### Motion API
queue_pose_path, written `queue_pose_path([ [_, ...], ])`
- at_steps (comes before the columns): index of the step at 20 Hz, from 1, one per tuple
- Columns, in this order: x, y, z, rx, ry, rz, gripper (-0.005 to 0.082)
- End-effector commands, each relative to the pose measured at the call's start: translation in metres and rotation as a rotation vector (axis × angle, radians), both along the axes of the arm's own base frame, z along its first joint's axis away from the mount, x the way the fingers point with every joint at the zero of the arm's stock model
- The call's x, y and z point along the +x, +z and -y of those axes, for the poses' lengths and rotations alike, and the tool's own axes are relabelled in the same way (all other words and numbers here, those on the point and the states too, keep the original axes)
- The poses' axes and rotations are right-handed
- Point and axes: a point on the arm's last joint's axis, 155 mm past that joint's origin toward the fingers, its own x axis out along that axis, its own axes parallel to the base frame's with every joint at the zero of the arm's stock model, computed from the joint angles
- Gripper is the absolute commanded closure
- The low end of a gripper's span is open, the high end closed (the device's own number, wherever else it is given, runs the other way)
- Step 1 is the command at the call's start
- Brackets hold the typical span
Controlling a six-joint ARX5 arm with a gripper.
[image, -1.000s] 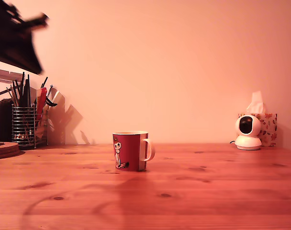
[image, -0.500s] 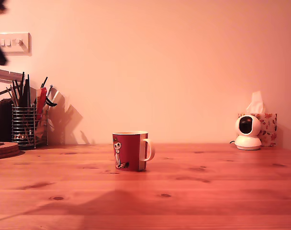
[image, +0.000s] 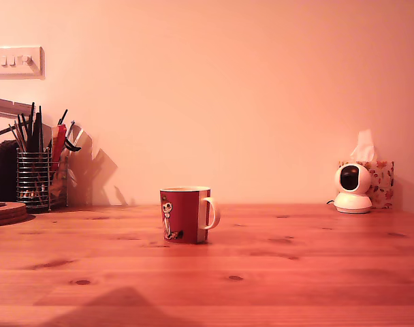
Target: Pick up the coffee capsules on the table and drop them inside the coffee cup
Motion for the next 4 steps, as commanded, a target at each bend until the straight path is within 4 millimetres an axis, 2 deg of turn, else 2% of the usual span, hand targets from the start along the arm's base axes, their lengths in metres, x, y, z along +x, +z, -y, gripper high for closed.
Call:
queue_pose_path([
  [1, -0.0032, -0.0064, -0.0012, -0.009, 0.006, -0.012, 0.0790],
  [4, -0.0055, -0.0022, -0.0014, -0.013, 0.007, 0.005, 0.0790],
])
